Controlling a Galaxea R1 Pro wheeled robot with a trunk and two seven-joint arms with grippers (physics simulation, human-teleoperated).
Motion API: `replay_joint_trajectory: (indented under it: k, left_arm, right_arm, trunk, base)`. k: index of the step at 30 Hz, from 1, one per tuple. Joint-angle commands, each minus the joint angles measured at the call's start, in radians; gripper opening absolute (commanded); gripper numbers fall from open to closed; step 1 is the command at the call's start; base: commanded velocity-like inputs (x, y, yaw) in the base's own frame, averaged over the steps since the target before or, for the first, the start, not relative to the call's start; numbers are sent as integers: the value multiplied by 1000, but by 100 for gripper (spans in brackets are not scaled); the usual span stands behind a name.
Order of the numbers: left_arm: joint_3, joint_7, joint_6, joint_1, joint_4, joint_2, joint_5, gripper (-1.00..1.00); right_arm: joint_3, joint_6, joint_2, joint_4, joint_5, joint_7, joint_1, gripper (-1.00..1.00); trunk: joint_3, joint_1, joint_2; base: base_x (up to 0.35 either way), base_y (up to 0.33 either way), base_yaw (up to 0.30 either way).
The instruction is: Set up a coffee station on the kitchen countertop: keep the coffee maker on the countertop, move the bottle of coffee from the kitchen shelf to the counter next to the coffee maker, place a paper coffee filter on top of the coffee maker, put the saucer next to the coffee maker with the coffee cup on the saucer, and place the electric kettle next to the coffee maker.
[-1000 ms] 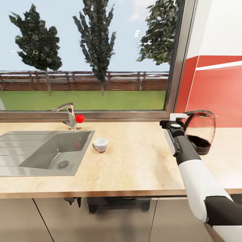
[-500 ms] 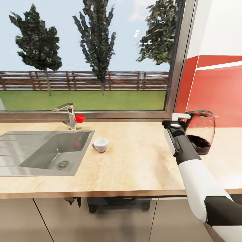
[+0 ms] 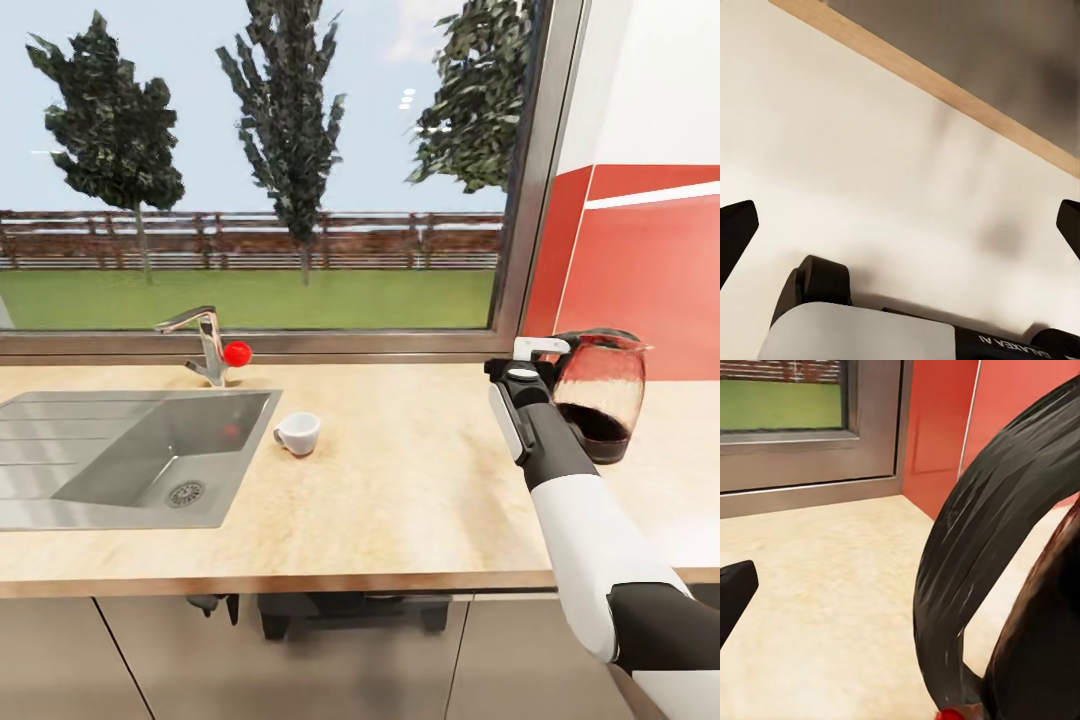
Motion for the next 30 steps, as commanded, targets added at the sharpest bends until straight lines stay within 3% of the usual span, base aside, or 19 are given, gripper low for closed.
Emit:
replay_joint_trajectory:
  k: [1, 30]
  left_arm:
    - [-8, -3, 1, -1, 0, 0, 10, 100]
    - [-8, -3, 1, -1, 0, 0, 10, 100]
  right_arm:
    - [3, 7, -1, -1, -1, -5, -1, 100]
    - [3, 7, -1, -1, -1, -3, -1, 100]
  trunk:
    - [-1, 0, 0]
    - [-1, 0, 0]
  base:
    - [25, 0, 0]
    - [35, 0, 0]
